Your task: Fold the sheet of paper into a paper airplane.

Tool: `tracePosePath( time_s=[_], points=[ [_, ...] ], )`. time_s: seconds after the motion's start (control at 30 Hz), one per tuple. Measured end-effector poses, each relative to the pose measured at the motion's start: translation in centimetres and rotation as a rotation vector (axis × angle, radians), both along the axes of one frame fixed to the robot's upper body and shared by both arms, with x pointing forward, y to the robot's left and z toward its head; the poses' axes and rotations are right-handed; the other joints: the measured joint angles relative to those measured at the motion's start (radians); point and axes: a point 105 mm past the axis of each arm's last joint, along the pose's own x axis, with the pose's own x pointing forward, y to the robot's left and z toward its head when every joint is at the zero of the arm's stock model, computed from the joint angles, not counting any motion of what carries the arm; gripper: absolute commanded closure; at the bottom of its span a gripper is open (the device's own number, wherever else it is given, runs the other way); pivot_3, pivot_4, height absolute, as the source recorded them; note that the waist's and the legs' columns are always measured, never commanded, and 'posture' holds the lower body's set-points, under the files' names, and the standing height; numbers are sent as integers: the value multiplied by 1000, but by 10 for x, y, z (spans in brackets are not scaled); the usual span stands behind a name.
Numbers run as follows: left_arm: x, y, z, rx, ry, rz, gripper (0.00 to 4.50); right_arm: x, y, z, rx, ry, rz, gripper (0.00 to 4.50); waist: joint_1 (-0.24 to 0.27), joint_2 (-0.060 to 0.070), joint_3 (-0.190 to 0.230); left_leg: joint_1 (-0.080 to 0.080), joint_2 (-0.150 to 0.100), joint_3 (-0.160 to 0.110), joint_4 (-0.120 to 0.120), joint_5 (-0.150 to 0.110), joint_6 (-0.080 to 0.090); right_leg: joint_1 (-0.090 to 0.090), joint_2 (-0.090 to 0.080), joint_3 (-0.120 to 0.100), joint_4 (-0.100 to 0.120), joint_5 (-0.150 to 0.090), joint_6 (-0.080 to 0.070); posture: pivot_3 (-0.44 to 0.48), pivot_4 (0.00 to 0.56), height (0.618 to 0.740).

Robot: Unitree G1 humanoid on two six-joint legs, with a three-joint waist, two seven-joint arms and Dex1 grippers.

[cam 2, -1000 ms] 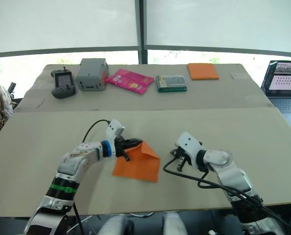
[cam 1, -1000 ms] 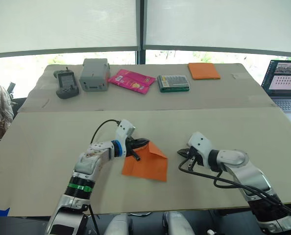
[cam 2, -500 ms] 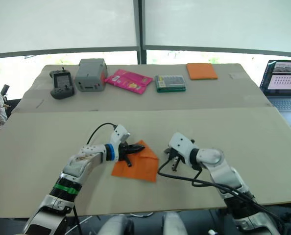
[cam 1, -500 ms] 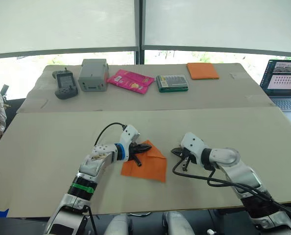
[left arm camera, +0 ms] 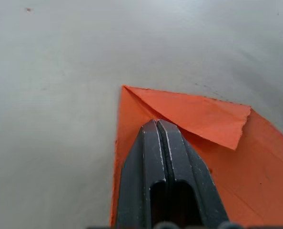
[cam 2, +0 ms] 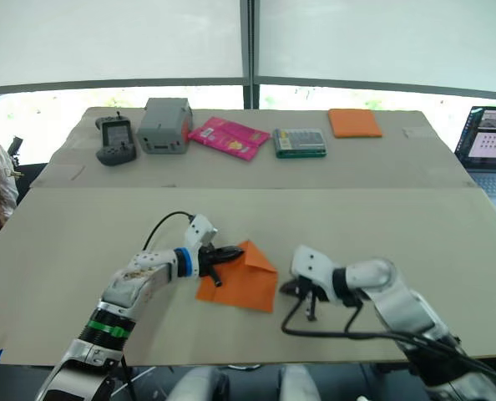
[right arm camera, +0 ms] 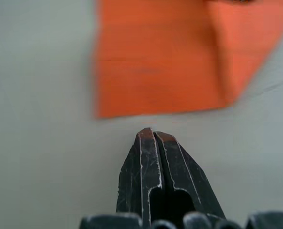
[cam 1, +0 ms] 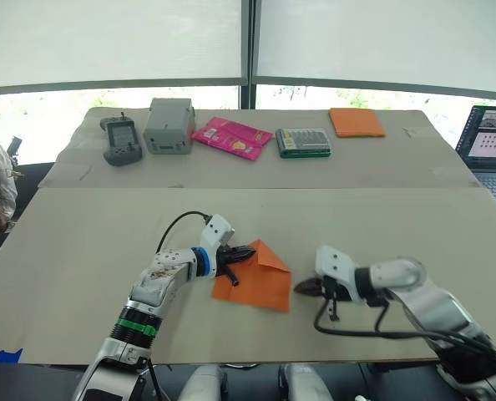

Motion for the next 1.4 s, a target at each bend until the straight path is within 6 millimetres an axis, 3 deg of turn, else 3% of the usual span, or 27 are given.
tracePosePath(
  time_s=[0.13, 0.43, 0.9, 1.27, 1.4],
  points=[
    [1, -2, 0, -4, 3, -1, 4469, -23, 8, -4, 31, 117, -2, 4500, 1, 0, 0, 1, 0, 0, 1, 0, 0, 0, 1, 0, 0, 0, 1, 0, 150, 740],
    [-1, -7, -1, 4, 9, -31, 4469, -21, 19, -7, 47, 111, -89, 4500, -2, -1, -1, 2, 1, 0, 1, 0, 0, 1, 3, 0, 1, 0, 1, 0, 150, 740],
    [4, -9, -2, 12, 15, -61, 4469, -4, 37, -9, 114, 56, -287, 4500, -5, -2, -2, 4, 1, 0, 1, 1, -1, 2, 2, 1, 2, 0, 1, 0, 150, 740],
    [16, 15, 5, 57, -1, -11, 4469, 30, 15, -1, 72, -53, -389, 4500, -4, -3, -2, 3, 0, 0, 1, 1, -1, 1, 2, 1, 2, 0, 1, 0, 150, 740],
    [16, 15, 5, 56, -2, -11, 4469, 39, 9, 1, 63, -93, -419, 4500, 0, -3, -2, 2, -1, 0, 2, 1, -1, 1, 1, 1, 2, 0, 1, 0, 150, 740]
  ],
)
